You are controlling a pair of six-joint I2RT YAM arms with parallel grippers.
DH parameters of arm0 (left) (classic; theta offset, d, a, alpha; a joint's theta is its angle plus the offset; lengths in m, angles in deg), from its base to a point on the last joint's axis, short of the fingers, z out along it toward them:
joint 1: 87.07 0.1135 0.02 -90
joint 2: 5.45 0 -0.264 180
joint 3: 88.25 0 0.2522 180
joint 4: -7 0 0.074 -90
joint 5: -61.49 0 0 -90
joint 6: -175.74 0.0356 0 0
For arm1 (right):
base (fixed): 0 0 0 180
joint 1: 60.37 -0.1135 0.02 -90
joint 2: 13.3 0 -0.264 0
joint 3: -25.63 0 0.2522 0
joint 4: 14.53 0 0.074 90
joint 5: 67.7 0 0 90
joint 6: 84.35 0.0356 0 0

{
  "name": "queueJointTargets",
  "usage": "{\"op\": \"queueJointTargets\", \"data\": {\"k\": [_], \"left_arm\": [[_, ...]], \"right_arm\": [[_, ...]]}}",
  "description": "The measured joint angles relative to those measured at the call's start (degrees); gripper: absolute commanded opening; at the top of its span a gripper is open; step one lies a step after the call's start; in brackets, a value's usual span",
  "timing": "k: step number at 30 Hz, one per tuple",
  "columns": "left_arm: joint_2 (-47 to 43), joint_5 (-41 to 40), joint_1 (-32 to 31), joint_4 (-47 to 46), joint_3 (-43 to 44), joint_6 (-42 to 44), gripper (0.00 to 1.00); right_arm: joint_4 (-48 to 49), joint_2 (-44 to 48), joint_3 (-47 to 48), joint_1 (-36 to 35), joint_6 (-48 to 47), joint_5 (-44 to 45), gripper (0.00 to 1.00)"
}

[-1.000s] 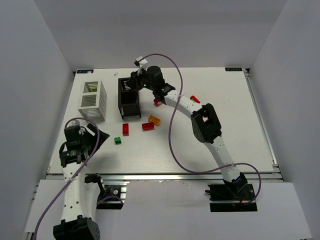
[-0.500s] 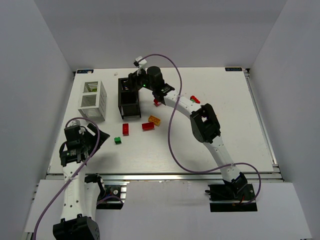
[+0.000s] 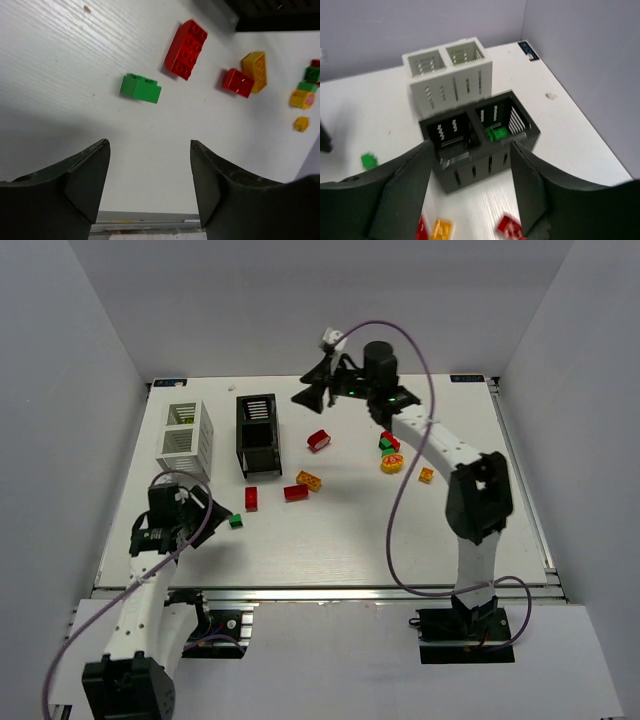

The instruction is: Sort the legos into containers by color

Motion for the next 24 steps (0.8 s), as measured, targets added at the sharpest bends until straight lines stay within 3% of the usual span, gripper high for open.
{"op": "queueJointTargets", "data": {"k": [1, 4, 5, 6, 10, 12, 17, 24], "left_arm": [[1.2, -1.2, -2.6, -0.2, 0.2, -0.7, 0.75], [7.3, -6.6, -13.0, 0.0, 2.2, -2.7, 0.76], [9.6, -8.8, -16.0, 0.5, 3.4, -3.3, 0.76], [11.7, -10.9, -18.4, 0.9, 4.7, -3.8, 0.76], [17.8, -19.2, -23.5, 2.8, 8.8, -5.3, 0.76], [20.3, -22.8, -24.6, 3.7, 10.3, -5.4, 0.76], [27.2, -28.6, -25.6, 4.7, 13.0, -4.5, 0.73], [32.9, -30.7, -25.7, 3.3, 14.0, -1.7, 0.68]], "right_arm": [[-0.3, 3.4, -2.8, 1.3, -0.8, -1.9, 0.52], [-2.5, 12.3, -10.7, 5.4, -2.8, -6.7, 0.32], [-3.0, 14.5, -13.1, 6.5, -3.4, -8.0, 0.30], [-3.6, 16.6, -15.6, 7.3, -3.8, -9.1, 0.30], [-7.0, 23.2, -25.9, 9.9, -5.6, -13.3, 0.50], [-8.8, 25.5, -30.7, 11.2, -7.1, -14.3, 0.53], [-13.1, 30.6, -38.9, 13.4, -10.3, -15.8, 0.55], [-13.7, 34.8, -41.7, 14.9, -11.5, -16.8, 0.55]]}}
